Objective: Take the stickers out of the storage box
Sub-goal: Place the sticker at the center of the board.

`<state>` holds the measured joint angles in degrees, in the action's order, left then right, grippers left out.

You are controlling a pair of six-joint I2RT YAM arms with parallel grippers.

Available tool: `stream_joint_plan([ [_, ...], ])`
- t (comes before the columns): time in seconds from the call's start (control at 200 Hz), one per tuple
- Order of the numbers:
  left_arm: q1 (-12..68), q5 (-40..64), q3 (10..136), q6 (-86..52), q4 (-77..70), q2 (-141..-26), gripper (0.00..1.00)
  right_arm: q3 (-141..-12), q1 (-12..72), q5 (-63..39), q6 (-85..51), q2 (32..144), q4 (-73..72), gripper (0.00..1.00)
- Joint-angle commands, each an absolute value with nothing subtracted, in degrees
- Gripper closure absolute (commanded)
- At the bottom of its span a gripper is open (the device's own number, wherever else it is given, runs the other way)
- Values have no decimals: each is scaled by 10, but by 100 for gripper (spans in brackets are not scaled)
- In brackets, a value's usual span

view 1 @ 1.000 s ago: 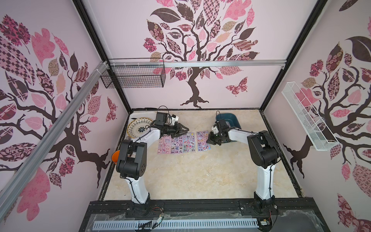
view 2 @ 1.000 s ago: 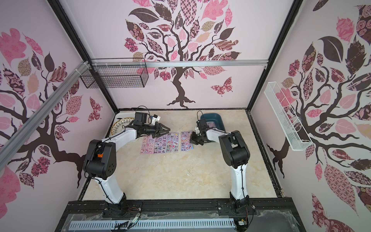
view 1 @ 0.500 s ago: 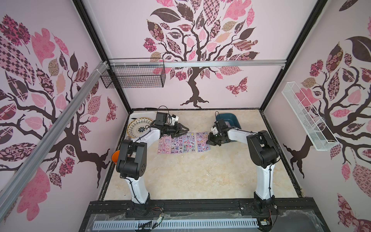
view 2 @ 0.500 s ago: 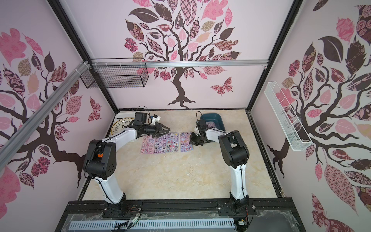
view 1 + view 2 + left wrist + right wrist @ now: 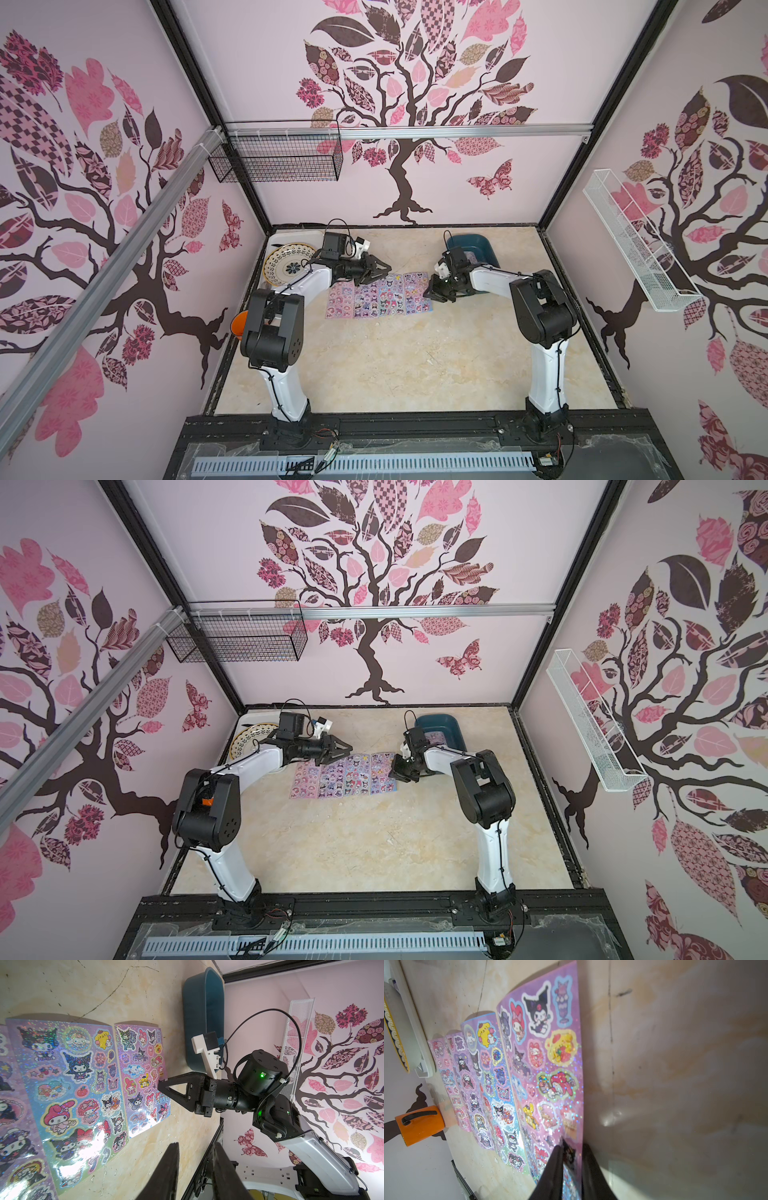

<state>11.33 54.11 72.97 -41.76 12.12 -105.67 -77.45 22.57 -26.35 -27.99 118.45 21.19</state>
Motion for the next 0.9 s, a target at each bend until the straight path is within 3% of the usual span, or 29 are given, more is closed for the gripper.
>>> stream_joint_plan([
  [0.0, 115, 546, 739, -404, 123, -1055, 67, -785, 230, -255, -271, 1187, 233, 78],
  [0.35, 115, 547, 739, -403, 123, -1053, 67, -799, 230, -217, -243, 1146, 283, 58],
  [0.685, 114, 547, 737, -402, 125, -1051, 67, -871, 222, -176, -203, 1095, 359, 51],
  [0.895, 114, 547, 737, -401, 125, -1050, 67, -903, 163, -161, -171, 1072, 392, 49],
])
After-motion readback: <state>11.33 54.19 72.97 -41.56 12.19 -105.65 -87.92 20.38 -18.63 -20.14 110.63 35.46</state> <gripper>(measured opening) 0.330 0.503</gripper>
